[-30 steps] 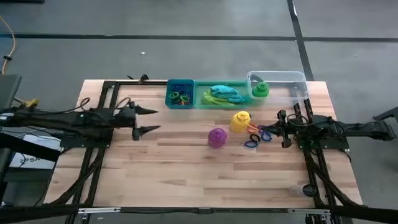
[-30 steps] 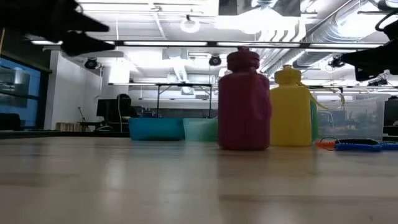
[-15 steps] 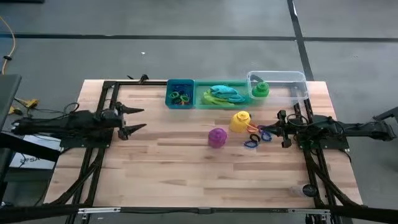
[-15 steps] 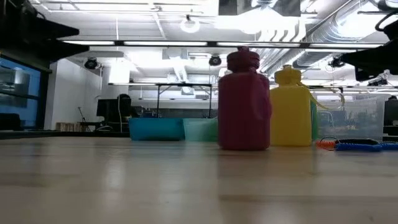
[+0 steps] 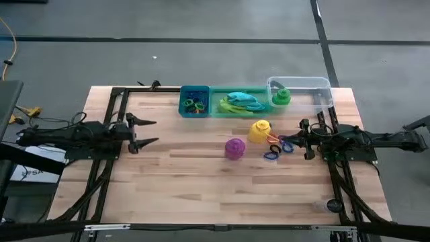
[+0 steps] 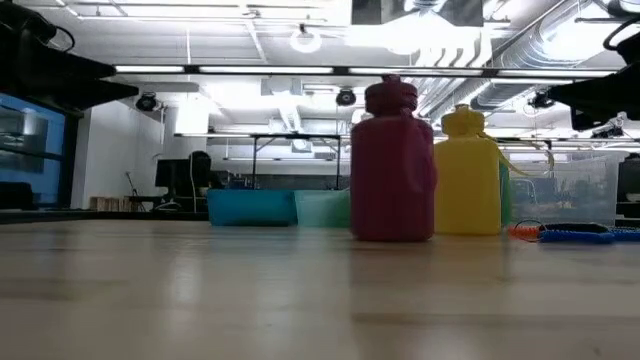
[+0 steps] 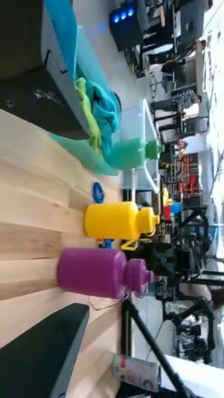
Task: Pick & Place Sports Items
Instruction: Put the violet tumbler into the transparent bin
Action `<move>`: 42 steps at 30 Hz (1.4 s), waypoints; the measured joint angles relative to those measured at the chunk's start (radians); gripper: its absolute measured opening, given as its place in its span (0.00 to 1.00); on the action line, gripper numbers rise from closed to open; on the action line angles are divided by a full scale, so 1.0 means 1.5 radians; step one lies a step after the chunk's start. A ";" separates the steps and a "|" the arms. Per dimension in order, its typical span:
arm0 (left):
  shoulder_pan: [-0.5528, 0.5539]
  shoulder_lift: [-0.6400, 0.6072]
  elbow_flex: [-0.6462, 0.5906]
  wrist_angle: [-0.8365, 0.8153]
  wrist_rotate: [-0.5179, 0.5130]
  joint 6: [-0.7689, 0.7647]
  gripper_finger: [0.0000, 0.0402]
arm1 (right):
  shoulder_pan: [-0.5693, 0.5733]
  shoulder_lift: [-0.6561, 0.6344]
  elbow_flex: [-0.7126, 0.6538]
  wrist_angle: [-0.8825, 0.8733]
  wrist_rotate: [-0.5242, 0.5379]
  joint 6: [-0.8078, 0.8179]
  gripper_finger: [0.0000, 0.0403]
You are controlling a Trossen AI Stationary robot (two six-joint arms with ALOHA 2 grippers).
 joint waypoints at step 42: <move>-0.017 0.000 0.000 -0.031 0.001 -0.018 0.92 | 0.000 0.000 0.000 0.000 0.000 0.000 0.00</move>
